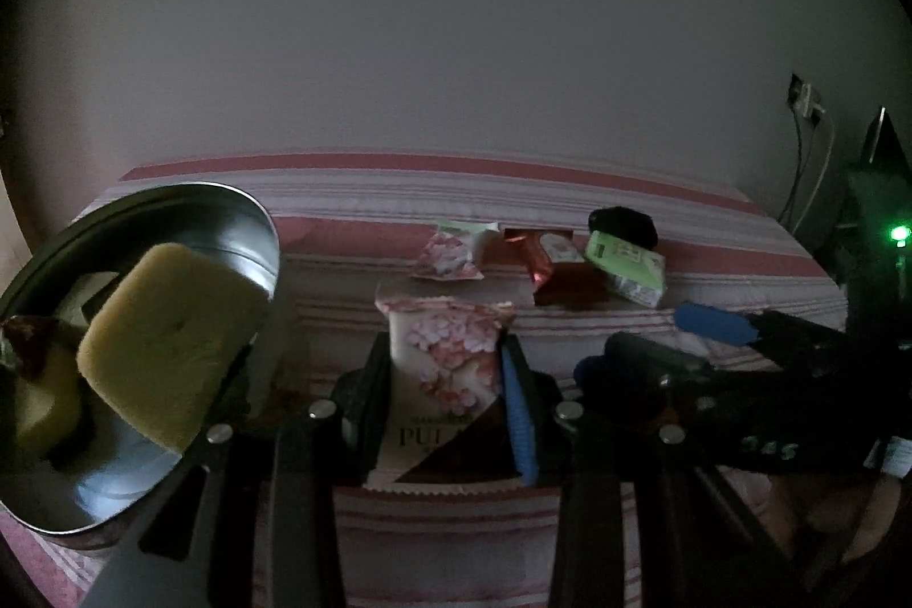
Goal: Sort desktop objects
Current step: 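Grasp the pink floral packet with the left tool while the right tool grasps the blue cloth, then carry the pink floral packet and the blue cloth over the steel pan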
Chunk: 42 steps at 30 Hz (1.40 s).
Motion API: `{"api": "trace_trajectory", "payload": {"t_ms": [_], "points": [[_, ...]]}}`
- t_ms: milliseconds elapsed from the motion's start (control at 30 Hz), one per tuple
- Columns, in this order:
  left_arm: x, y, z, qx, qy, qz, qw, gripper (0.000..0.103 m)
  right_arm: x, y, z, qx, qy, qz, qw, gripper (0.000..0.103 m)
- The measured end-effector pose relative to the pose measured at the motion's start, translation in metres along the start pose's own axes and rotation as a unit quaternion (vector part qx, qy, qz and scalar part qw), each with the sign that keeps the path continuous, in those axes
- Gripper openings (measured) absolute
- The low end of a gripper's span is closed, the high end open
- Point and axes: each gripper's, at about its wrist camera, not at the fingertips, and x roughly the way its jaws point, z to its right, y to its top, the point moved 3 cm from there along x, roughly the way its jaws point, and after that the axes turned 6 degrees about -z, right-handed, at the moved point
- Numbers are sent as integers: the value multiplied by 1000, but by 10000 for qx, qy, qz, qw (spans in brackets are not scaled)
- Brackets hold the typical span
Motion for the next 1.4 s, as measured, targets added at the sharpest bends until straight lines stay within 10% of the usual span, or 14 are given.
{"api": "trace_trajectory", "payload": {"t_ms": [433, 1400], "points": [[7, -3, -6, -2, -15, -89, 10000, 35, 23, -7, -34, -799, -280, -656, 9942, 38], [9, -7, -8, -50, -133, -157, 9998, 35, -12, -11, 9, 761, -86, 119, 9970, 33]]}}
